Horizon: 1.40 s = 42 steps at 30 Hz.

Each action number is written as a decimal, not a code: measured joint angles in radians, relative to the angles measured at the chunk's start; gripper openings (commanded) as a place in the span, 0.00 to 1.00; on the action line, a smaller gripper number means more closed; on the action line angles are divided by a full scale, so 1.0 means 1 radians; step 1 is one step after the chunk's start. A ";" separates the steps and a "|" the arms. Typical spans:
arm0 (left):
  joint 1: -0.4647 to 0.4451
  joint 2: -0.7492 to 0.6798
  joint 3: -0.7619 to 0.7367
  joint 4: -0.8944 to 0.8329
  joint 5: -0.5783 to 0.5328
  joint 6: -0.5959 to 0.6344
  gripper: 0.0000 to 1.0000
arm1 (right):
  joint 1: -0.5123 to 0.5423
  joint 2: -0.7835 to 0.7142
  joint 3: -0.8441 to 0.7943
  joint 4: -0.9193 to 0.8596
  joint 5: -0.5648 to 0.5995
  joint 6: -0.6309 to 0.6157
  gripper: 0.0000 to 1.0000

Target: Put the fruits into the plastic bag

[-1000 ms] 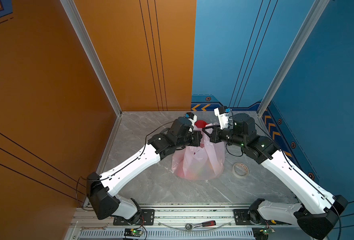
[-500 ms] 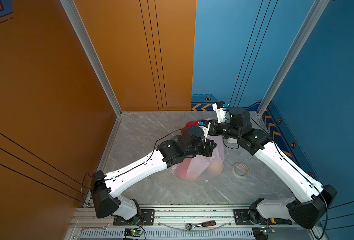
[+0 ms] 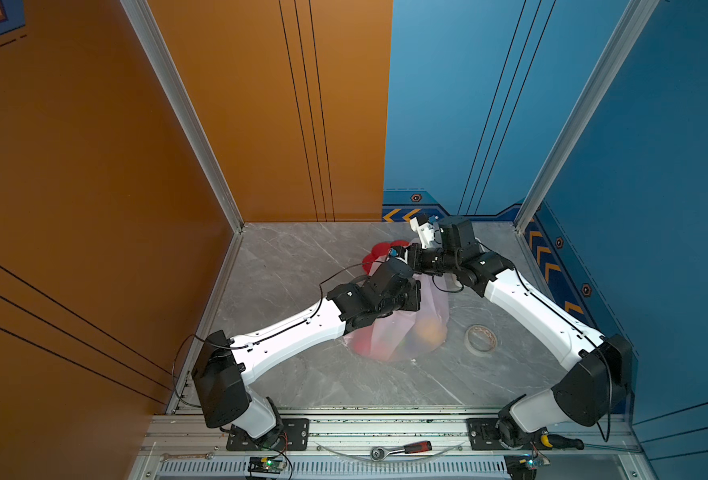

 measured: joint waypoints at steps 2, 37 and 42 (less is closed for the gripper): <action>-0.006 -0.029 -0.021 0.004 -0.001 0.024 0.22 | 0.012 -0.019 -0.011 0.009 0.000 0.003 0.11; 0.185 -0.653 -0.106 -0.283 -0.016 0.198 0.85 | -0.265 -0.506 -0.038 -0.277 0.140 -0.065 1.00; 0.377 -0.786 -0.189 -0.419 -0.105 0.174 0.85 | -0.385 -0.536 -0.092 -0.304 0.225 -0.078 1.00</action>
